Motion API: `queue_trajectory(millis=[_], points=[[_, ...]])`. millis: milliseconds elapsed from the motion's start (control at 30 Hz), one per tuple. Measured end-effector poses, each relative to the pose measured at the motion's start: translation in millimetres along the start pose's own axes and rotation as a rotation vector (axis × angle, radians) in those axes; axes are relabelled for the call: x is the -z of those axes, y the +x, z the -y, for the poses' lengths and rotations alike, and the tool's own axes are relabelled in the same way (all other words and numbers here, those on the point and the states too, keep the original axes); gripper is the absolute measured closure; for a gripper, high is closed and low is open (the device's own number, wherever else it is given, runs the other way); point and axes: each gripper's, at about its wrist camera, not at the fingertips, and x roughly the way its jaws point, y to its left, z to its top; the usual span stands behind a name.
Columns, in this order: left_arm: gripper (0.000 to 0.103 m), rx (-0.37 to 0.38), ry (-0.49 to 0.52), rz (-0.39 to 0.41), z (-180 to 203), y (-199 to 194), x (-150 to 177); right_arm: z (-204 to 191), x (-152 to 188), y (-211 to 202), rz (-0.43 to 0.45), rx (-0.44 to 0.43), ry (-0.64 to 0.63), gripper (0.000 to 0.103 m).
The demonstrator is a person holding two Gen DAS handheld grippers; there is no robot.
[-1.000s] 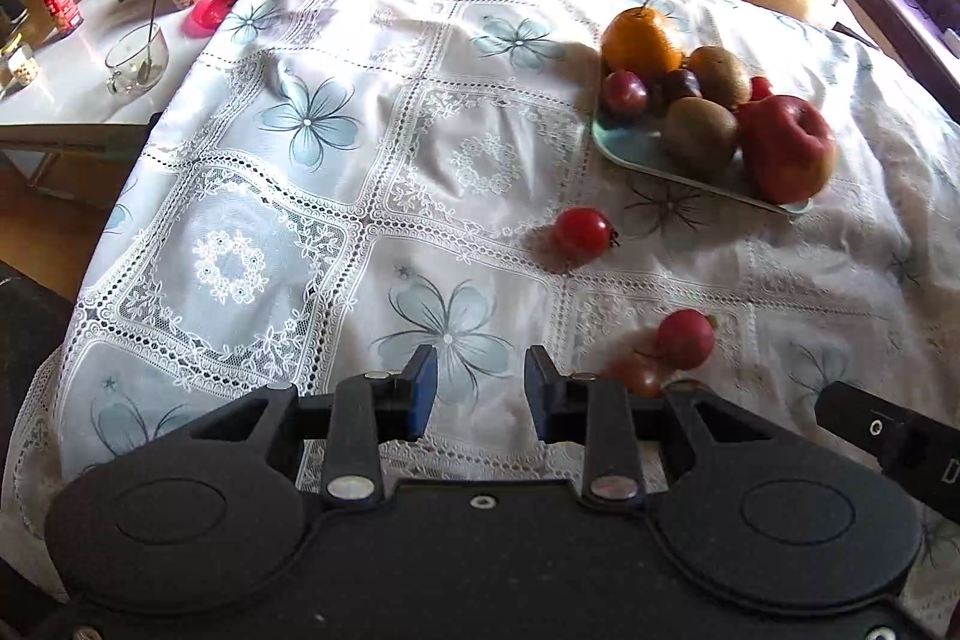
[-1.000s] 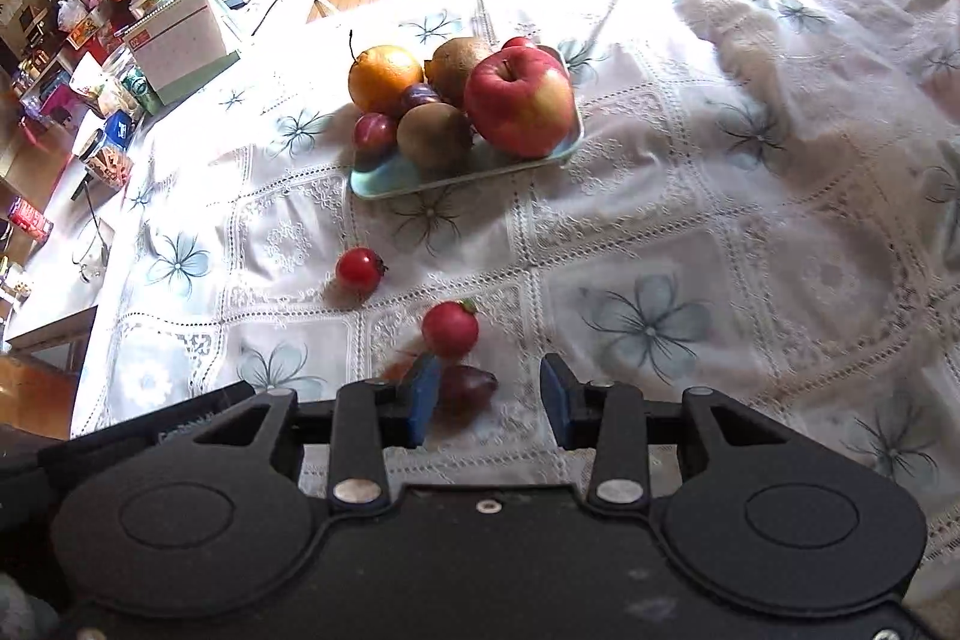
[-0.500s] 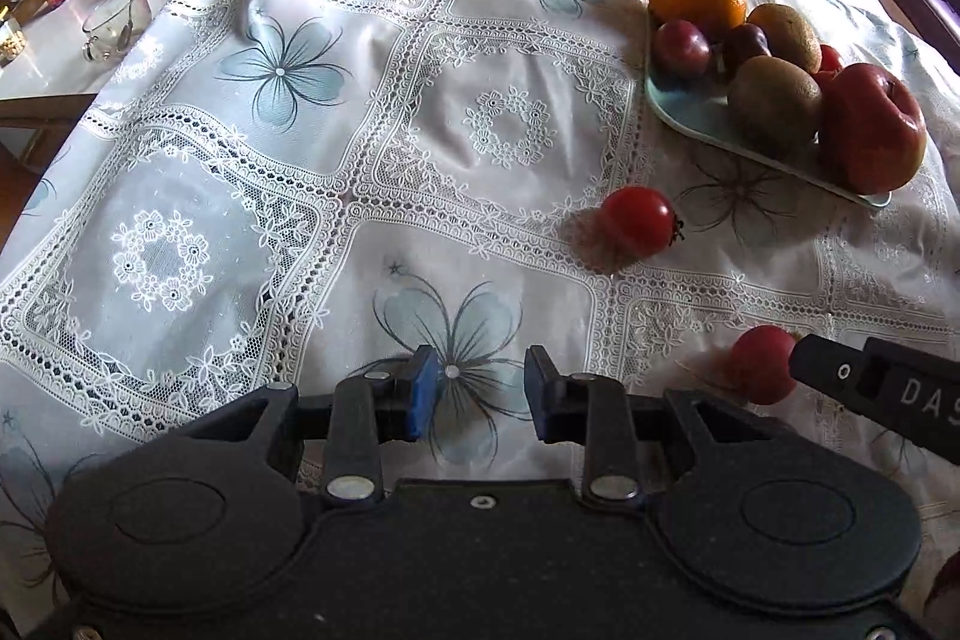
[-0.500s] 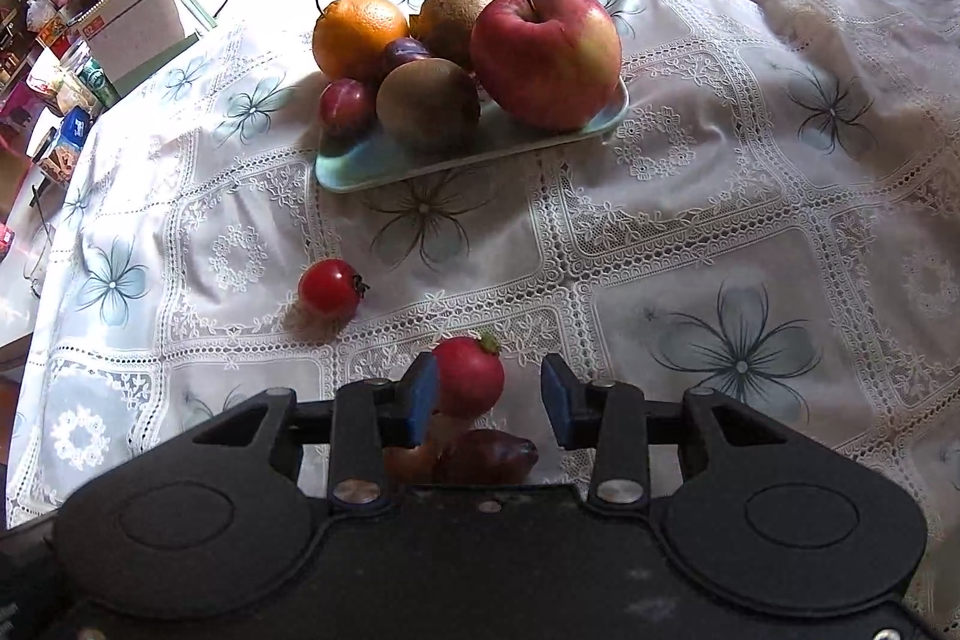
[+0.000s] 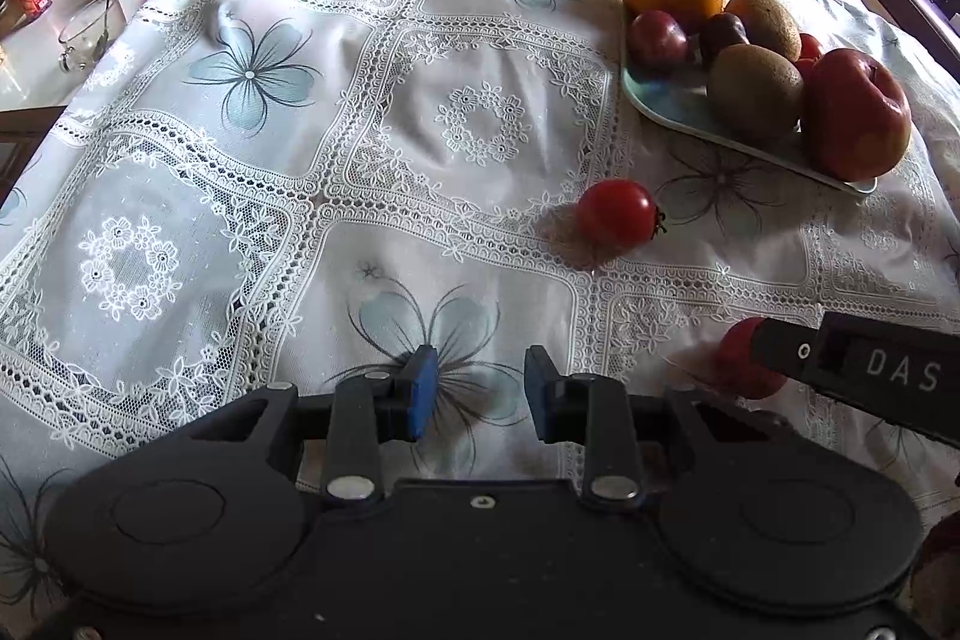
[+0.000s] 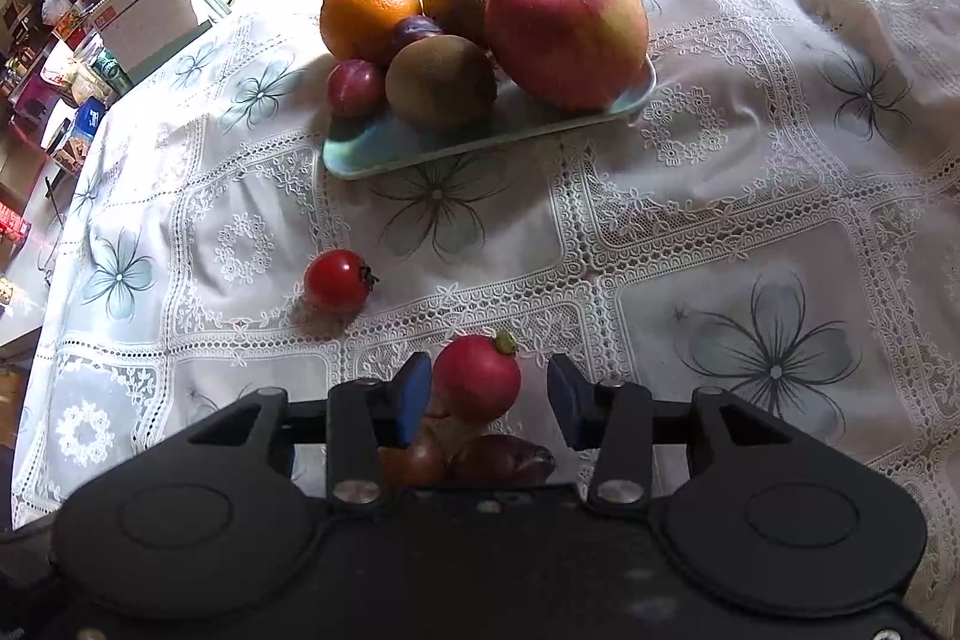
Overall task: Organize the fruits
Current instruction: 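Grasp the red stemmed fruit with the right tool while the left tool grasps a dark plum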
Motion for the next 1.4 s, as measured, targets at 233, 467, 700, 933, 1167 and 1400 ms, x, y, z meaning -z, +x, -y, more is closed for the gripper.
queue_trajectory(millis=[233, 467, 700, 933, 1167, 1400], points=[[0.063, 0.001, 0.003, 0.001, 0, 2, -1, -11, -3, 10, -0.021, 0.038, -0.051, 0.053], [0.063, 0.013, -0.003, 0.003, -2, 3, 0, -22, -2, 16, -0.064, 0.010, -0.129, 0.069], [0.063, 0.054, -0.013, -0.001, -5, 0, 1, 13, -1, -3, 0.012, -0.088, 0.047, 0.068], [0.063, 0.181, 0.056, 0.057, 1, -16, 8, 18, 8, -29, 0.143, -0.046, 0.090, 0.068], [0.063, 0.226, 0.231, 0.160, 27, -34, 23, 20, 18, -62, 0.372, 0.198, 0.076, 0.068], [0.062, 0.190, 0.398, 0.134, 62, -30, 42, 37, 11, -52, 0.316, 0.172, 0.125, 0.068]])
